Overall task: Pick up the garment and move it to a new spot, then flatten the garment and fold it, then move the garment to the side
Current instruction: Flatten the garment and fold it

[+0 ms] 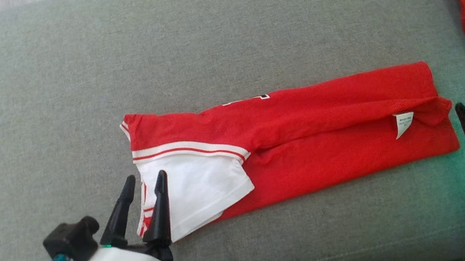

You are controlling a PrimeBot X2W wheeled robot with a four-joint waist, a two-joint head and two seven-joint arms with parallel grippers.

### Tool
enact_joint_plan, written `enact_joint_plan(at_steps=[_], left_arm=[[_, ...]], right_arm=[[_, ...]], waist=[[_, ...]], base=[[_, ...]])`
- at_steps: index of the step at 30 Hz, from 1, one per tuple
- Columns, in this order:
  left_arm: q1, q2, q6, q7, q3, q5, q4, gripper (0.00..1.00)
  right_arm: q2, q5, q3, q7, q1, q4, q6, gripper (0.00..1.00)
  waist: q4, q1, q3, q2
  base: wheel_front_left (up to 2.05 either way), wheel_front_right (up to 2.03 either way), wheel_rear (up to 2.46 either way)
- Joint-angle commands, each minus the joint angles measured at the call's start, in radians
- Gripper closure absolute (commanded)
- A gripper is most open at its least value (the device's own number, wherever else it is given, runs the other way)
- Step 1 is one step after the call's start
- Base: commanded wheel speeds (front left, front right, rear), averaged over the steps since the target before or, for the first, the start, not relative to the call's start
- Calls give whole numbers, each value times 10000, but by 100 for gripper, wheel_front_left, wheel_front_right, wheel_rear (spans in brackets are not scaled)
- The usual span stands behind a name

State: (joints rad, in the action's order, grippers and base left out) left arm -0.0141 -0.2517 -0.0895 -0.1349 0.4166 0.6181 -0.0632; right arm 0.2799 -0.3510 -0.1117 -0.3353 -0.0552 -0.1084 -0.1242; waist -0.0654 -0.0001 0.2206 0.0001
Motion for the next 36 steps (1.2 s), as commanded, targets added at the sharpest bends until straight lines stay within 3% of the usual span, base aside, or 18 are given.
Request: enact_joint_plan(at_steps=[1, 6, 18, 26, 27, 28, 29, 31, 32, 36], left_arm=[[459, -34, -73, -114, -223, -113, -258, 0], [628, 67, -45, -111, -43, -186, -161, 0], [810, 146, -27, -191, 84, -208, -17, 0], [868, 111, -44, -222, 117, -224, 46, 0], [868, 101, -50, -224, 118, -228, 53, 0], [864, 91, -55, -226, 121, -230, 60, 0], [860, 82, -60, -223, 127, -232, 68, 0], [858, 68, -71, -213, 137, -231, 82, 0], [853, 62, -79, -207, 141, -229, 90, 0], [790, 22, -132, -187, 140, -217, 105, 0]], right_arm=[[110, 133, 30, -117, -594, 267, -65, 0], [-81, 376, 27, -685, -1395, -289, -65, 0], [580, 414, 736, -2555, -2146, -1527, -65, 0], [545, -38, 949, -3435, -2511, -2132, -65, 3], [537, -109, 975, -3552, -2546, -2200, -65, 25], [532, -186, 990, -3640, -2581, -2270, -65, 55], [539, -263, 1007, -3706, -2617, -2346, -65, 61], [570, -362, 1044, -3728, -2687, -2449, -65, 90], [578, -389, 1051, -3680, -2723, -2481, -65, 100], [611, -463, 1038, -3325, -2842, -2543, -65, 100]], waist=[[21, 1, 33, -1], [137, 1, 149, -1], [475, 1, 410, -1], [527, 1, 492, -1], [524, 1, 490, -1], [521, 1, 483, -1], [518, 1, 473, -1], [508, 1, 438, -1], [496, 1, 408, -1], [394, 1, 252, -1]], base=[[0, 0, 0], [0, 0, 0], [0, 0, 0], [0, 0, 0], [0, 0, 0], [0, 0, 0], [0, 0, 0], [0, 0, 0], [0, 0, 0], [0, 0, 0]])
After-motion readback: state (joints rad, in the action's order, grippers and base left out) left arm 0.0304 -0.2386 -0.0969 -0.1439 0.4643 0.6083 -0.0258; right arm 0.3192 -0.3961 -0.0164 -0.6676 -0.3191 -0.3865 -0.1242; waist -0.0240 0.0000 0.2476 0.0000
